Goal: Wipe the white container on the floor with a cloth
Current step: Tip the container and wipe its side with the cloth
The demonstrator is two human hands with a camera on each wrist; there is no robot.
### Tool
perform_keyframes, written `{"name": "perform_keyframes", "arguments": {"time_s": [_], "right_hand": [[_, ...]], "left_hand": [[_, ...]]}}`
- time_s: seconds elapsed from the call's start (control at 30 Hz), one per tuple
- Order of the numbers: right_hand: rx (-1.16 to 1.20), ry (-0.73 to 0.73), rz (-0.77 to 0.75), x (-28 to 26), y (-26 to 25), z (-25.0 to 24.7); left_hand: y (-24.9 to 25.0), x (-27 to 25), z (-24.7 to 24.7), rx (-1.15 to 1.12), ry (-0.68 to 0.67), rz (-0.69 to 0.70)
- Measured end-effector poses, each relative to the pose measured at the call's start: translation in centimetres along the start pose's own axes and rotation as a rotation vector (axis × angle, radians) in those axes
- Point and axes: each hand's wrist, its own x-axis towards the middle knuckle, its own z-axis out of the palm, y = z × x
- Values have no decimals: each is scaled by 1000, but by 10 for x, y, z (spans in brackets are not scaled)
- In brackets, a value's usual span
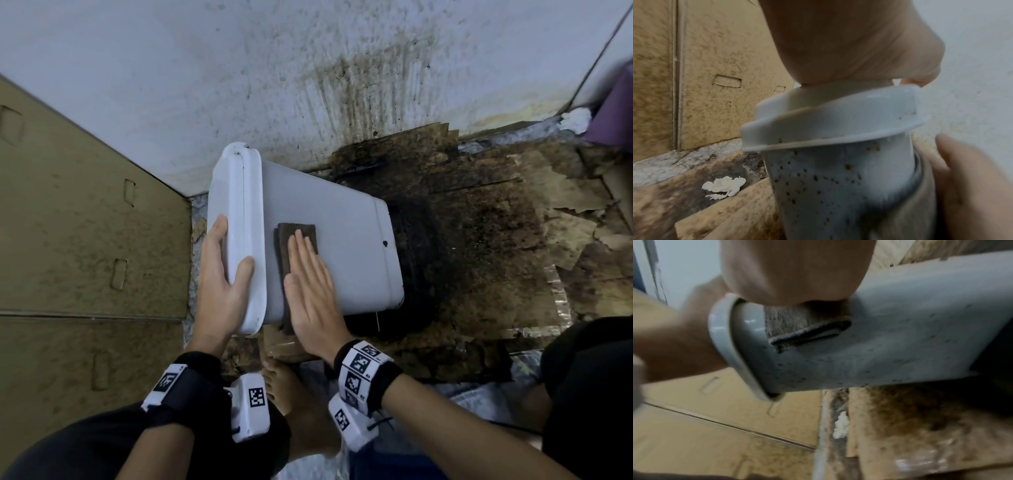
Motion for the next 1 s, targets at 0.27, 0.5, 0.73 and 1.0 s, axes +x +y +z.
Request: {"name": "perform_keyframes", "arguments": {"time_s": [0.27, 0.5, 0.73, 1.0], "right_hand": [[-109, 102, 196, -10, 96, -28], [-29, 162, 594, 1, 136, -41], [25, 167, 589, 14, 60, -18], [-21, 48, 49, 1, -2, 4]], "left_hand": [[-5, 0, -3, -30, 13, -17], [-2, 0, 0, -28, 8, -24], [-3, 2, -2, -27, 1, -31], [2, 0, -2, -23, -12, -37]]}}
